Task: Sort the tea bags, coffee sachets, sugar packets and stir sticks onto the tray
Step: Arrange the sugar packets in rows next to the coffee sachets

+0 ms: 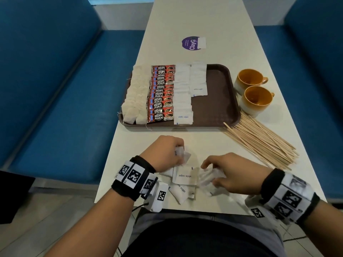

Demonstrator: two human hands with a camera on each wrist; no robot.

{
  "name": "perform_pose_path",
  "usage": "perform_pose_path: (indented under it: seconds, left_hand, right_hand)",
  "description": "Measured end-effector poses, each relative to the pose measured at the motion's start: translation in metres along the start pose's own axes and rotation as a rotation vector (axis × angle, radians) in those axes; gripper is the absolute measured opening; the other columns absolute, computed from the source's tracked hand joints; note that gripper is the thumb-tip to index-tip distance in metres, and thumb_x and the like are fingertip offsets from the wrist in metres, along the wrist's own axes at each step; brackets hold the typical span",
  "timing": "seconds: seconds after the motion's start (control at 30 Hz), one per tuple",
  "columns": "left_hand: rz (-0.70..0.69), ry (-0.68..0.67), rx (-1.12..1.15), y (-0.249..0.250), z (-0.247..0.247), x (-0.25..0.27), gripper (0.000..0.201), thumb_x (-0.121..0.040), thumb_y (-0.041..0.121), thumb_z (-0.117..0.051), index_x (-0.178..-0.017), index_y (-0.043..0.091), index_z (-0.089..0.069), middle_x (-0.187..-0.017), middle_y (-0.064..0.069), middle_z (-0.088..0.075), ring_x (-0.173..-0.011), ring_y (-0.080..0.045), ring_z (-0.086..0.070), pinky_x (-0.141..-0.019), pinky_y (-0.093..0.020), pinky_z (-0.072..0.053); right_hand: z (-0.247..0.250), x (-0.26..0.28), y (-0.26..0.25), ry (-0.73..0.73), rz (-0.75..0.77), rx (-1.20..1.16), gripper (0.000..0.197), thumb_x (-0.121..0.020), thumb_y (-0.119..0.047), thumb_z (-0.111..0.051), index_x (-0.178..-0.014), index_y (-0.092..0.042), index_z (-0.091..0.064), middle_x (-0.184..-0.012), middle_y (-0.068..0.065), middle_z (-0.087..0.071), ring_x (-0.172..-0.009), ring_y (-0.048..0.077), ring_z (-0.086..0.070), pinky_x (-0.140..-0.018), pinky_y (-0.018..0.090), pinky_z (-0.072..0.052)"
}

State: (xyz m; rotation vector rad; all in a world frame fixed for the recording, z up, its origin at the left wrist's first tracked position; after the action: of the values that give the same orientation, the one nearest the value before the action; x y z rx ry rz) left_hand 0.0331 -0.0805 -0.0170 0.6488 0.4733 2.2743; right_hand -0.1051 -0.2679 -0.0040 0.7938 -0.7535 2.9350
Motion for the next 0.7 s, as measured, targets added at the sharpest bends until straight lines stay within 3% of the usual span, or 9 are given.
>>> perform_pose_path:
  seconds: [0.07, 0.1, 0.23, 0.33, 0.43, 0.53, 0.7]
  left_hand:
    - [0.018, 0.03, 0.079, -0.002, 0.005, 0.005, 0.017, -0.083, 0.021, -0.081, -0.092, 0.021, -0.067, -0.091, 0.004, -0.068, -0.089, -0.016, -0.06, -0.071, -0.026, -0.044]
    - [0.034, 0.056, 0.124, -0.005, 0.009, 0.009, 0.02, -0.083, 0.021, -0.081, -0.092, 0.025, -0.064, -0.091, 0.006, -0.067, -0.088, -0.014, -0.059, -0.068, -0.023, -0.043]
    - [0.084, 0.167, 0.323, -0.022, 0.024, 0.026, 0.037, -0.083, 0.023, -0.083, -0.105, 0.035, -0.055, -0.093, 0.01, -0.061, -0.084, -0.005, -0.057, -0.07, -0.023, -0.04]
    - [0.107, 0.119, 0.304, -0.035, 0.031, 0.042, 0.045, -0.081, 0.028, -0.085, -0.114, 0.041, -0.057, -0.095, 0.015, -0.06, -0.089, 0.008, -0.055, -0.078, -0.018, -0.042]
    - [0.127, 0.01, 0.213, -0.039, 0.026, 0.049, 0.033, -0.081, 0.031, -0.086, -0.104, 0.037, -0.063, -0.104, 0.018, -0.063, -0.097, -0.001, -0.059, -0.082, -0.02, -0.044]
    - [0.093, -0.071, 0.093, -0.038, 0.012, 0.047, 0.03, -0.081, 0.029, -0.085, -0.104, 0.032, -0.065, -0.117, 0.013, -0.055, -0.107, -0.012, -0.056, -0.094, -0.027, -0.044]
    - [-0.039, -0.066, -0.037, -0.033, -0.005, 0.046, 0.028, -0.083, 0.029, -0.081, -0.107, 0.026, -0.066, -0.141, 0.016, -0.042, -0.123, -0.013, -0.036, -0.102, -0.027, -0.036]
  right_hand:
    - [-0.009, -0.001, -0.002, 0.01, -0.045, 0.066, 0.056, -0.09, -0.038, -0.071, -0.141, -0.038, -0.048, -0.129, -0.008, -0.058, -0.117, 0.012, -0.055, -0.099, 0.03, -0.047]
    - [-0.012, -0.001, -0.003, 0.03, -0.039, 0.091, 0.058, -0.09, -0.039, -0.07, -0.143, -0.036, -0.046, -0.132, -0.01, -0.054, -0.12, 0.012, -0.051, -0.101, 0.03, -0.046]
    - [-0.013, -0.001, -0.007, 0.109, 0.017, 0.148, 0.05, -0.087, -0.042, -0.072, -0.132, -0.031, -0.052, -0.126, -0.01, -0.037, -0.113, 0.011, -0.038, -0.097, 0.027, -0.045]
    - [-0.012, -0.003, -0.009, 0.095, 0.031, 0.163, 0.043, -0.087, -0.039, -0.071, -0.125, -0.028, -0.054, -0.128, -0.009, -0.038, -0.112, 0.011, -0.035, -0.097, 0.023, -0.041]
    - [-0.012, -0.004, -0.013, 0.094, 0.043, 0.116, 0.052, -0.086, -0.032, -0.071, -0.133, -0.029, -0.048, -0.129, -0.011, -0.042, -0.114, 0.011, -0.038, -0.099, 0.022, -0.039]
    - [-0.01, -0.007, -0.015, 0.089, 0.001, 0.096, 0.059, -0.087, -0.031, -0.071, -0.139, -0.028, -0.044, -0.13, -0.01, -0.046, -0.116, 0.011, -0.041, -0.1, 0.023, -0.041]
    - [-0.01, -0.012, -0.013, 0.046, -0.037, 0.144, 0.04, -0.089, -0.037, -0.068, -0.125, -0.026, -0.054, -0.112, -0.009, -0.052, -0.102, 0.011, -0.04, -0.089, 0.024, -0.041]
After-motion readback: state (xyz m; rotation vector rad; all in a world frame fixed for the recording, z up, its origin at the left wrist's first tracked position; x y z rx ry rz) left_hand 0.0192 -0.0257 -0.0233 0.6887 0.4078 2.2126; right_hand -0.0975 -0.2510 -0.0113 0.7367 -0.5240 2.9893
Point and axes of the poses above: each hand's wrist, its own x-axis away from the middle knuckle, its own z-axis out of the back of the hand, y = z × x, the point moved 1 cm from there along -x, towards the middle knuckle
